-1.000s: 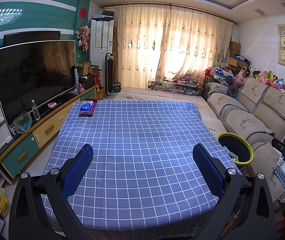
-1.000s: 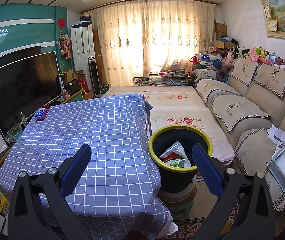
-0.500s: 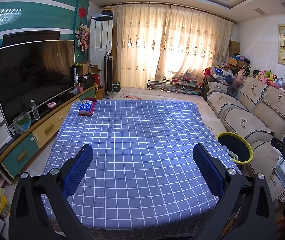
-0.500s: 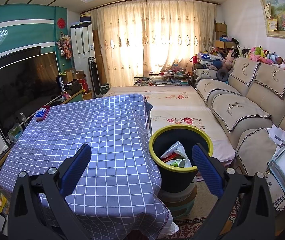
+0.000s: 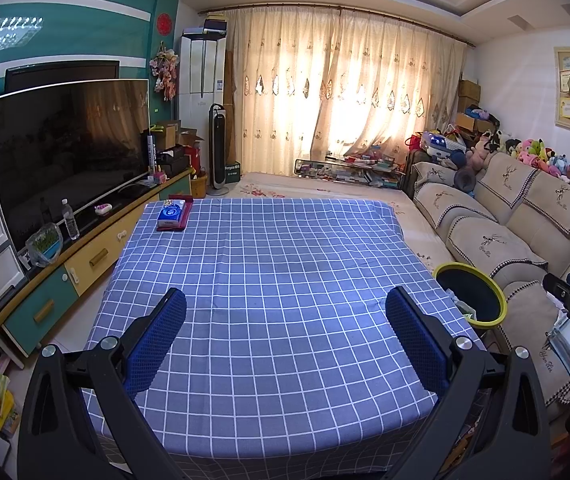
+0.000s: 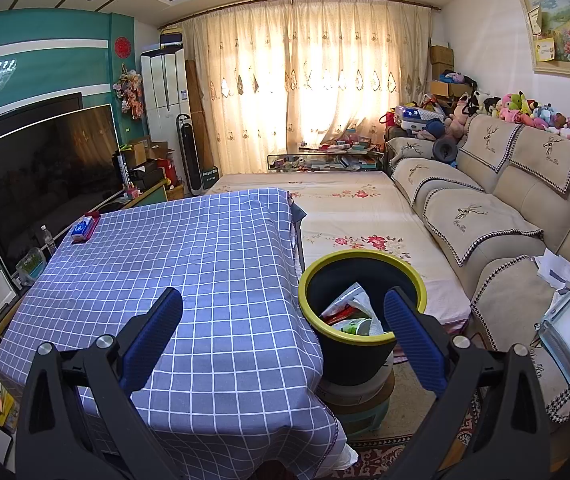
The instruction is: Collect trash
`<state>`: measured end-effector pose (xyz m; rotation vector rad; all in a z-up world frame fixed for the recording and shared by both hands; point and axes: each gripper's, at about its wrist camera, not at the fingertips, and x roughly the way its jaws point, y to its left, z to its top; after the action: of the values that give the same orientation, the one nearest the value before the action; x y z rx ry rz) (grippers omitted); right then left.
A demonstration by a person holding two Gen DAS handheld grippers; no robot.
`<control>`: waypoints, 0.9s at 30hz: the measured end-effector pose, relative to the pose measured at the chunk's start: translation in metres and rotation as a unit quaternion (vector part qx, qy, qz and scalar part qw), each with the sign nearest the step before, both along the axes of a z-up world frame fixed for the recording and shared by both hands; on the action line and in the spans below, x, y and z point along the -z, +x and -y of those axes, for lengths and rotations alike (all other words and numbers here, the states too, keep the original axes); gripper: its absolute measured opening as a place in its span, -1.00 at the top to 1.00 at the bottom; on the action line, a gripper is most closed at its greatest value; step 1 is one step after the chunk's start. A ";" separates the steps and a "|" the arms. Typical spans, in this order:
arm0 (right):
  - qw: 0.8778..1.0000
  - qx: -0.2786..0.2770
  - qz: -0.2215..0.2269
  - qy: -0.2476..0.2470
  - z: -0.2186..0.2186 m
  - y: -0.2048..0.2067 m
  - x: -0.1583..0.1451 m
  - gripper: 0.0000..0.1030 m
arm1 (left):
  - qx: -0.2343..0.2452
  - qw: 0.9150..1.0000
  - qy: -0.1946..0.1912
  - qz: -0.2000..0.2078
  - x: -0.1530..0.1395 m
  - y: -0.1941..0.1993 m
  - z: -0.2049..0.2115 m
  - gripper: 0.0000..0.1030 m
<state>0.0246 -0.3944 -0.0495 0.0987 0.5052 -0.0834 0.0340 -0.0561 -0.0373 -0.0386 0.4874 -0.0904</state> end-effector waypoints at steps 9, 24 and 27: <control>1.000 0.000 -0.001 0.000 -0.001 0.000 0.000 -0.86 | 0.002 1.000 0.000 -0.001 0.002 0.001 0.001 -0.91; 1.000 0.000 -0.002 0.001 -0.001 0.000 0.000 -0.86 | 0.002 1.000 0.000 -0.002 0.003 0.002 0.001 -0.91; 1.000 -0.001 -0.003 0.001 -0.003 -0.001 0.000 -0.86 | 0.002 1.000 0.000 -0.002 0.003 0.002 0.000 -0.91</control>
<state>0.0234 -0.3913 -0.0496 0.0997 0.5112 -0.0819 0.0356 -0.0565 -0.0402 -0.0378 0.4918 -0.0946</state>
